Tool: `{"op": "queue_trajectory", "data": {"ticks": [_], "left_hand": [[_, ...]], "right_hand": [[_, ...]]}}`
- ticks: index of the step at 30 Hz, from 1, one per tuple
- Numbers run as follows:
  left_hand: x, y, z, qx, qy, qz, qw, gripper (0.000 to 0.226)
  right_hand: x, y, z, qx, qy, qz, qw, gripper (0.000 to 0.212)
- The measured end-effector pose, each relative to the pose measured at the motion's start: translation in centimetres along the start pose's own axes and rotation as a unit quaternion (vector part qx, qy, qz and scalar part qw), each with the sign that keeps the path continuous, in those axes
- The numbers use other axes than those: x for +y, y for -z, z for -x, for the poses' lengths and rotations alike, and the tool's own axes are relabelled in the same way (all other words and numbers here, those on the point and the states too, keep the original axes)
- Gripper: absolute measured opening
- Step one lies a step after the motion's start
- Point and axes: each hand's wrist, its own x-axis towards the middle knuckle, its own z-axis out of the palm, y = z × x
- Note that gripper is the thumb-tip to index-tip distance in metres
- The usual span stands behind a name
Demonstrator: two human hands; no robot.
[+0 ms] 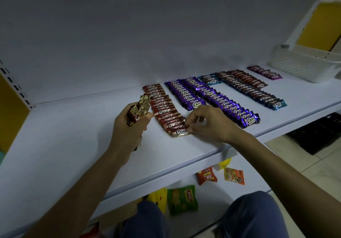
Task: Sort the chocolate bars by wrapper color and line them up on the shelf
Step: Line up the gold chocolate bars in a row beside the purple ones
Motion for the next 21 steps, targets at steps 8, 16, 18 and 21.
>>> {"op": "queue_trajectory", "data": {"ticks": [8,16,18,21], "left_hand": [[0.0,0.0,0.0,-0.002,-0.001,-0.006,1.000,0.011],[0.2,0.0,0.1,-0.006,0.005,0.001,1.000,0.010],[0.2,0.0,0.2,-0.008,0.007,0.004,1.000,0.009],[0.3,0.1,0.2,-0.009,0.011,0.020,1.000,0.004]], "right_hand": [[0.3,-0.7,-0.1,0.036,0.025,0.044,0.998,0.021],[-0.2,-1.1,-0.2,0.044,0.041,0.083,0.995,0.014],[-0.2,-1.3,-0.3,0.046,0.047,0.098,0.993,0.018],[-0.3,-1.4,-0.4,0.050,0.047,0.091,0.993,0.023]]}}
